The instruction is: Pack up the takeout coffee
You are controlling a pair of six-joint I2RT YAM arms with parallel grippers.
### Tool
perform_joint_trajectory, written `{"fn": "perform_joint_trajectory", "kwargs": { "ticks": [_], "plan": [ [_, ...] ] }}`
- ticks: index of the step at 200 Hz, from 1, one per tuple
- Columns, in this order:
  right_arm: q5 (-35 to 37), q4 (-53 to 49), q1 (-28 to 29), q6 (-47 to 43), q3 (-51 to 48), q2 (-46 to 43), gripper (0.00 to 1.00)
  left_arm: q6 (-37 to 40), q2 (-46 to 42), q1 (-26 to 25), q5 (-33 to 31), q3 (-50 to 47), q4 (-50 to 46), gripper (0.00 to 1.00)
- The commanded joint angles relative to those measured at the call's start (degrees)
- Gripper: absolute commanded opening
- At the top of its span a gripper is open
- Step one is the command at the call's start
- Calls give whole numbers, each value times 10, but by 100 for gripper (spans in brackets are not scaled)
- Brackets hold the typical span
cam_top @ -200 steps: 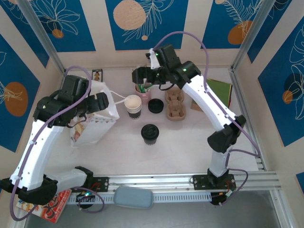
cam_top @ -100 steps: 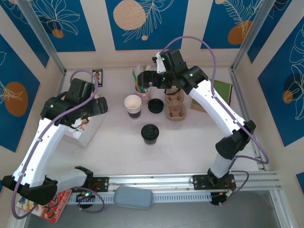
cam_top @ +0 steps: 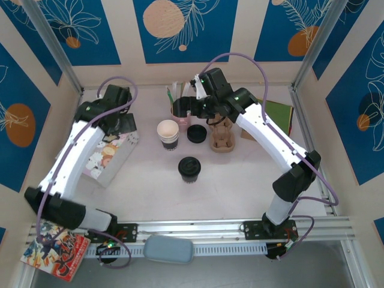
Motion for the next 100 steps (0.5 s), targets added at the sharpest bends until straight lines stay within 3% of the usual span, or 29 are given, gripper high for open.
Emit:
{"fn": "perform_joint_trajectory", "kwargs": {
  "ticks": [1, 45, 100],
  "plan": [
    [7, -1, -2, 4, -23, -44, 93, -6, 76, 14, -53, 58, -11, 87],
    [3, 18, -18, 17, -81, -84, 93, -26, 254, 20, -100, 183, -66, 85],
    [-5, 35, -40, 17, -120, -108, 93, -41, 374, 37, -103, 259, -92, 85]
  ]
}}
